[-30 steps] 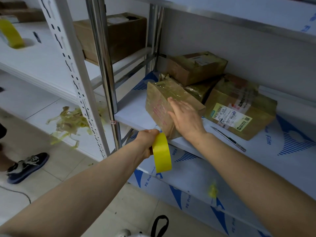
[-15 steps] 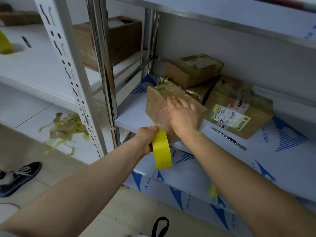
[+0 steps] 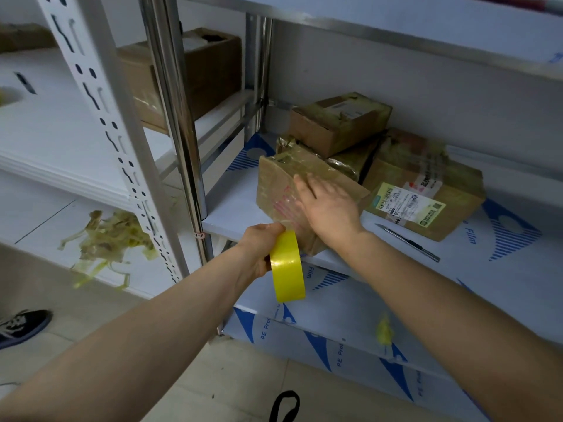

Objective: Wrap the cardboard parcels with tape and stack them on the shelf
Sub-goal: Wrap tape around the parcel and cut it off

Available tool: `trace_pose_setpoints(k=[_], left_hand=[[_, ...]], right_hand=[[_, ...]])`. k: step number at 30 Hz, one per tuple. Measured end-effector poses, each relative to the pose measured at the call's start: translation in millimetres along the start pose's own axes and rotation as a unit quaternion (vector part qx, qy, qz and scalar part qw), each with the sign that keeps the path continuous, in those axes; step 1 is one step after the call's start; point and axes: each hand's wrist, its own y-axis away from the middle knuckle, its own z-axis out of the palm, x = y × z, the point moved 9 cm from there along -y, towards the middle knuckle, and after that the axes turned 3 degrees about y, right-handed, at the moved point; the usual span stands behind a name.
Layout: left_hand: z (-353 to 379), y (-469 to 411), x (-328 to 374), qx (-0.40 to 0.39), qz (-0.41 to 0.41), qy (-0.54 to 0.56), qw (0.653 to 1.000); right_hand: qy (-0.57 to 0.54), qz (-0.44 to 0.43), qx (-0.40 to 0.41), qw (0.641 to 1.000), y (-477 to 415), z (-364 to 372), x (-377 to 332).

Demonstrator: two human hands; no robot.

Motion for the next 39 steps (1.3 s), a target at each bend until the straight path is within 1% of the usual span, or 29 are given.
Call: trace_pose_setpoints(k=[2, 3, 4, 5, 6, 7, 8, 9, 10, 11, 12, 13, 14, 15, 16, 19, 22, 26, 28, 31, 34, 39], left_hand=[[1, 0, 0, -0.013, -0.001, -0.009, 1.000], [2, 0, 0, -0.022, -0.001, -0.018, 1.000], [4, 2, -1, -0.033, -0.001, -0.030, 0.999], [6, 3, -1, -0.047, 0.001, -0.042, 0.998], [9, 4, -1, -0.062, 0.005, -0.052, 0.997], [12, 5, -2, -0.078, 0.008, -0.059, 0.995], [16, 6, -3, -0.095, 0.008, -0.066, 0.993], [21, 7, -6, -0.114, 0.008, -0.073, 0.991], [27, 9, -8, -0.134, 0.009, -0.084, 0.987], [35, 12, -11, -0.152, 0.009, -0.099, 0.983], [43, 13, -15, -0.168, 0.008, -0.111, 0.979], [52, 15, -20, -0.181, 0.005, -0.121, 0.976], [60, 17, -25, -0.194, 0.001, -0.128, 0.973], [69, 19, -29, -0.206, -0.002, -0.132, 0.970], [78, 21, -34, -0.216, -0.006, -0.133, 0.967], [98, 19, -46, -0.222, -0.015, -0.142, 0.964], [119, 21, -55, -0.223, -0.010, -0.161, 0.961], [152, 26, -63, -0.249, -0.011, -0.165, 0.954], [165, 28, -65, -0.248, -0.014, -0.162, 0.955], [183, 31, -67, -0.252, 0.003, -0.173, 0.952], [200, 35, -69, -0.252, 0.011, -0.180, 0.951], [230, 44, -74, -0.283, 0.011, -0.194, 0.939]], right_hand=[[-0.030, 0.012, 0.012, 0.999, 2, -7, 2], [-0.068, 0.008, 0.020, 0.997, 4, -14, 3], [-0.131, 0.000, 0.036, 0.991, 8, -26, 4], [-0.209, -0.013, 0.087, 0.974, 16, -43, 6], [-0.269, -0.022, 0.164, 0.949, 29, -62, 10], [-0.305, -0.009, 0.246, 0.920, 47, -75, 18], [-0.341, 0.020, 0.283, 0.896, 65, -77, 27], [-0.390, 0.061, 0.262, 0.881, 77, -66, 34], [-0.442, 0.119, 0.199, 0.867, 85, -47, 40], [-0.485, 0.178, 0.112, 0.849, 90, -21, 44], [-0.524, 0.231, 0.032, 0.819, 98, 5, 48], [-0.562, 0.265, -0.020, 0.783, 106, 24, 50], [-0.592, 0.283, -0.037, 0.754, 113, 34, 53], [-0.607, 0.288, -0.030, 0.740, 118, 37, 57], [-0.611, 0.286, -0.008, 0.738, 124, 35, 62], [-0.577, 0.285, 0.067, 0.763, 141, 24, 81], [-0.554, 0.305, 0.095, 0.769, 158, 19, 99], [-0.547, 0.318, 0.135, 0.763, 178, 14, 124], [-0.543, 0.318, 0.142, 0.764, 185, 11, 136], [-0.534, 0.321, 0.146, 0.769, 196, 11, 154], [-0.538, 0.331, 0.154, 0.760, 209, 14, 172], [-0.529, 0.325, 0.150, 0.770, 223, 13, 196]])
